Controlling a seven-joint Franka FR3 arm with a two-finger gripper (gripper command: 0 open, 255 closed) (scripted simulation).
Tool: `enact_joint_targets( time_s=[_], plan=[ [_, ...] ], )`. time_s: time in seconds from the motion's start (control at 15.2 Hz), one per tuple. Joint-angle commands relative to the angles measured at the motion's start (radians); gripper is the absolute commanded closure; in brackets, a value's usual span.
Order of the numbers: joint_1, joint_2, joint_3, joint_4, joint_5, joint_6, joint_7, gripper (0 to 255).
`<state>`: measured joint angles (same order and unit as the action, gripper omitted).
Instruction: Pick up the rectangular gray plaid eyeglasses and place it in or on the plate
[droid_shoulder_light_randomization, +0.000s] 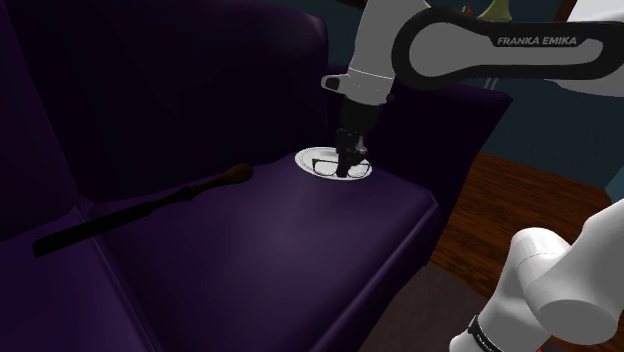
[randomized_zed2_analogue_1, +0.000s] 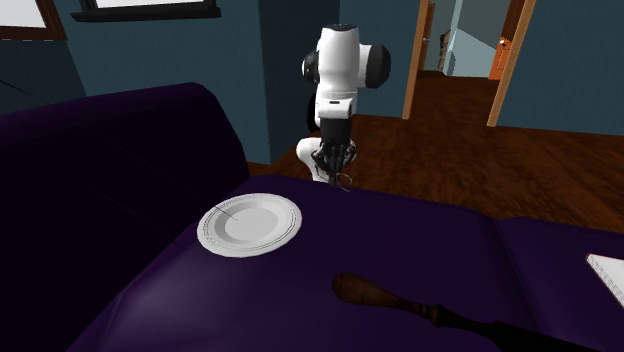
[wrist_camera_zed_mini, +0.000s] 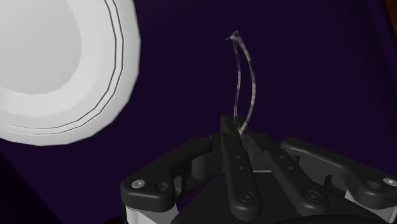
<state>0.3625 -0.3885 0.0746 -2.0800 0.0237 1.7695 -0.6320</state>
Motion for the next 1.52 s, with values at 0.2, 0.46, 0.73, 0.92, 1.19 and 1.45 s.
enact_joint_targets(
  time_s=[0.2, 0.46, 0.73, 0.92, 1.19, 1.45],
  plan=[
    [-0.043, 0.069, -0.081, 0.06, -0.022, 0.009, -0.117, 255],
    [-0.075, 0.139, -0.141, 0.125, -0.03, 0.013, -0.207, 255],
    [-0.108, 0.223, -0.197, 0.21, -0.027, 0.011, -0.297, 255],
    [-0.134, 0.295, -0.236, 0.287, -0.016, 0.005, -0.364, 255],
    [-0.138, 0.302, -0.241, 0.255, -0.015, 0.044, -0.374, 255],
    [-0.138, 0.302, -0.241, 0.2, -0.015, 0.098, -0.375, 255]
  ],
)
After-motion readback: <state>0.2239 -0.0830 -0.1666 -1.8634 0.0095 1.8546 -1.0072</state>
